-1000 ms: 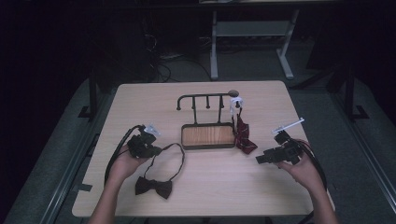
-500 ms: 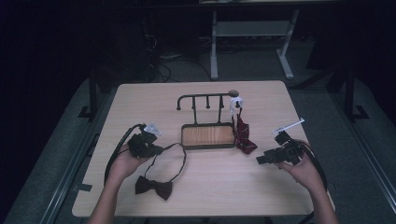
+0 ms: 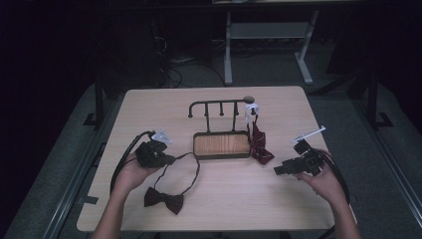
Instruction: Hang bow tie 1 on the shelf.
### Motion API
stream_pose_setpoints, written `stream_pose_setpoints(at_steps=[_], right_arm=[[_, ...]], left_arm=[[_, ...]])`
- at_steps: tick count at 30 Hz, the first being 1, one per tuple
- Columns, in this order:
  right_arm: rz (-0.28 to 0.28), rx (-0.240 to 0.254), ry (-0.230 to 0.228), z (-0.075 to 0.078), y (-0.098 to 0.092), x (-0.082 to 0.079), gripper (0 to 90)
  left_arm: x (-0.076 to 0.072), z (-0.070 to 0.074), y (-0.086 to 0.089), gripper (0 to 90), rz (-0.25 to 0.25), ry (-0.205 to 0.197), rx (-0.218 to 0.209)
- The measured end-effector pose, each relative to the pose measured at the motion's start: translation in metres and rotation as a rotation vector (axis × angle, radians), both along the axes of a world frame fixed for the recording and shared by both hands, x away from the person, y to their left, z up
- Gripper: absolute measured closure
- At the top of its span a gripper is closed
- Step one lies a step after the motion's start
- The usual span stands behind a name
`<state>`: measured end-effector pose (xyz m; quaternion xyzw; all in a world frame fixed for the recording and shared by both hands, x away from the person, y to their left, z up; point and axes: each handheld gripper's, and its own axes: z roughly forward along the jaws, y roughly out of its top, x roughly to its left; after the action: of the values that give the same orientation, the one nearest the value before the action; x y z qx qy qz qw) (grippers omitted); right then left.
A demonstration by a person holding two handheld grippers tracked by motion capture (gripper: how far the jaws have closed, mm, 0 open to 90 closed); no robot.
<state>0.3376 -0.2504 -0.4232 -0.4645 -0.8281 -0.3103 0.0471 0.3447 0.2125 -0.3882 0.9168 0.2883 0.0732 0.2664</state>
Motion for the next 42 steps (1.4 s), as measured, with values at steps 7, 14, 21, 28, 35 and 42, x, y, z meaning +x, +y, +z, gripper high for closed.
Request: stream_pose_setpoints(at_steps=[7,14,21,28,35,42], right_arm=[[-0.004,0.000,0.001,0.000,-0.003,-0.001,44.2],[-0.002,-0.001,-0.002,0.001,-0.002,-0.001,44.2],[-0.001,-0.006,0.001,0.000,-0.001,-0.001,44.3],[0.002,-0.004,-0.001,0.001,0.000,-0.001,44.3],[0.002,-0.005,0.005,-0.001,-0.001,-0.001,44.3],[0.016,-0.006,0.010,-0.001,0.002,0.000,44.3]], left_arm=[[-0.002,0.008,-0.002,89.8,-0.018,-0.014,-0.004],[-0.006,0.012,-0.006,89.8,-0.033,-0.020,-0.005],[-0.008,0.019,-0.006,89.8,-0.044,-0.029,-0.015],[-0.011,0.026,-0.004,89.8,-0.051,-0.039,-0.025],[-0.014,0.034,-0.004,89.9,-0.057,-0.049,-0.017],[-0.016,0.041,0.001,90.0,-0.050,-0.053,-0.025]])
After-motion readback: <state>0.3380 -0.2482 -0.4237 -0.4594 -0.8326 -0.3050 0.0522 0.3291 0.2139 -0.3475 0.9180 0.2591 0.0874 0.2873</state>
